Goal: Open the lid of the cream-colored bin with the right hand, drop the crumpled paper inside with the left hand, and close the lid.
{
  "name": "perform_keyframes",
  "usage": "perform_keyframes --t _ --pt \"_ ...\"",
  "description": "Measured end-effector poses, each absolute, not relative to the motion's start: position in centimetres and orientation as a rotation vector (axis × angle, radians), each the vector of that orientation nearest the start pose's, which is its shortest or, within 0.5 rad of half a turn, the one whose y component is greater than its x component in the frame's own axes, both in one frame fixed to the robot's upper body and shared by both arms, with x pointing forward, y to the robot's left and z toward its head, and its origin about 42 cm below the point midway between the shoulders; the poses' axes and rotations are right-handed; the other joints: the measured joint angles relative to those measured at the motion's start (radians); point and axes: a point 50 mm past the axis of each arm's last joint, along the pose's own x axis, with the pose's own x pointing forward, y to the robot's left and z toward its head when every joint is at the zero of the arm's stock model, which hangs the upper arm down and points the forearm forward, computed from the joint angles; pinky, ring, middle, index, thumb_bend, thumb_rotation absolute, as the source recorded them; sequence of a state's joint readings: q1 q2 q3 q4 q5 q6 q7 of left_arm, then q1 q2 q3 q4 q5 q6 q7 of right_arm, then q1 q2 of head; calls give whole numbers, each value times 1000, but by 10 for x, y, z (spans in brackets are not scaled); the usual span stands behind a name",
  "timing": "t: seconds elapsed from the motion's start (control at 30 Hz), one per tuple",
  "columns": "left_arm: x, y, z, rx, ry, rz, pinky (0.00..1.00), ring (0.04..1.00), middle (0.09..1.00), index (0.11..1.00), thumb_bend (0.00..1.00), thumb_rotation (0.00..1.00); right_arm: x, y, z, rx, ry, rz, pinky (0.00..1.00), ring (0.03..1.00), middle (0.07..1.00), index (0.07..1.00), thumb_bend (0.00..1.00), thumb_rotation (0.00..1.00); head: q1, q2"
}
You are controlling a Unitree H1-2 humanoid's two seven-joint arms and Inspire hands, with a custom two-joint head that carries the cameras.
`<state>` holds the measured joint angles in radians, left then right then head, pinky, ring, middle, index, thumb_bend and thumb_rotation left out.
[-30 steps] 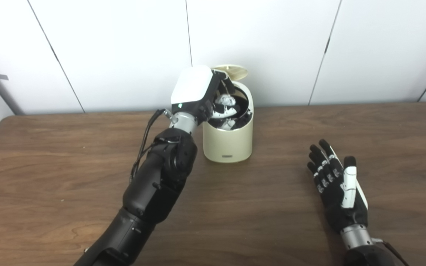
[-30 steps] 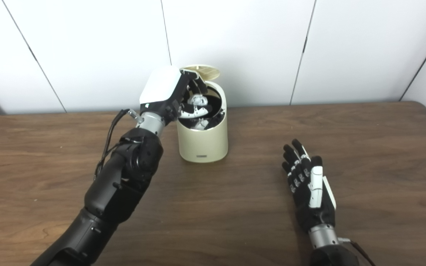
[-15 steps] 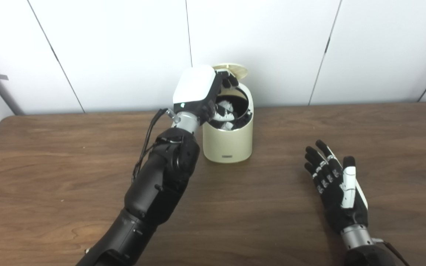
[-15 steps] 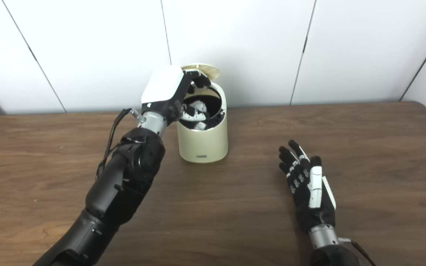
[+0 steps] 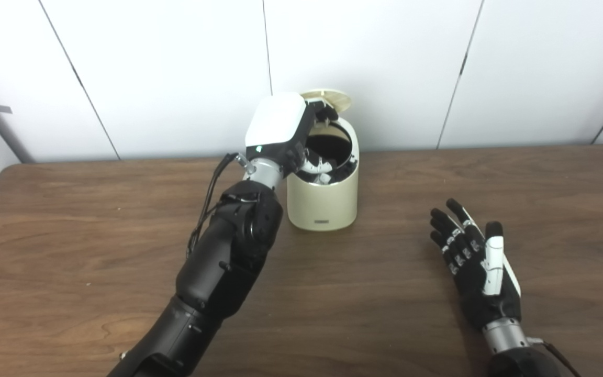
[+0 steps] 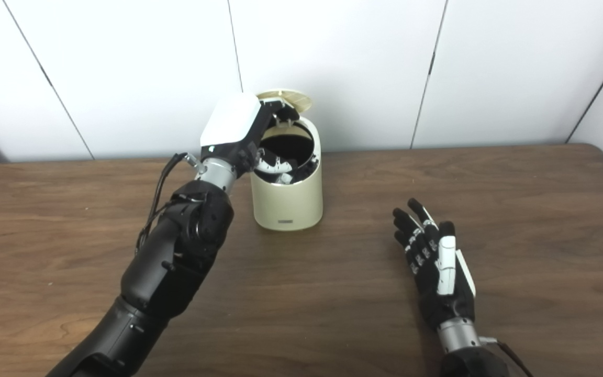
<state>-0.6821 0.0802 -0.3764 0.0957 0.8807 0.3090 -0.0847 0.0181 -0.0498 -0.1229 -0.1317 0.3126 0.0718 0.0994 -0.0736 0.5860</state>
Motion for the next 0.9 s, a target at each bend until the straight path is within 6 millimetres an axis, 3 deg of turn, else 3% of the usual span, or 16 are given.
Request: perform_keyframes --t 0.07,0.1,0.13,0.23,0.9 --pt "434 87 285 1088 -424 -134 548 641 682 628 937 0 276 -255 125 253 -76 3 938 915 854 908 620 1000 2 0" --pt "434 87 285 1087 -424 -133 507 595 646 561 733 18 276 -255 125 253 -76 3 937 913 853 908 619 1000 2 2" --pt "434 87 285 1084 -423 -132 456 490 576 515 596 7 276 -255 125 253 -76 3 937 913 855 909 617 1000 3 2" --pt "434 86 286 1068 -428 -132 371 393 507 505 489 0 276 -255 125 252 -76 3 936 913 860 909 615 1000 2 0" --pt "424 82 290 962 -521 -95 317 374 488 507 470 0 276 -256 125 255 -75 5 921 904 856 906 611 1000 21 -2"
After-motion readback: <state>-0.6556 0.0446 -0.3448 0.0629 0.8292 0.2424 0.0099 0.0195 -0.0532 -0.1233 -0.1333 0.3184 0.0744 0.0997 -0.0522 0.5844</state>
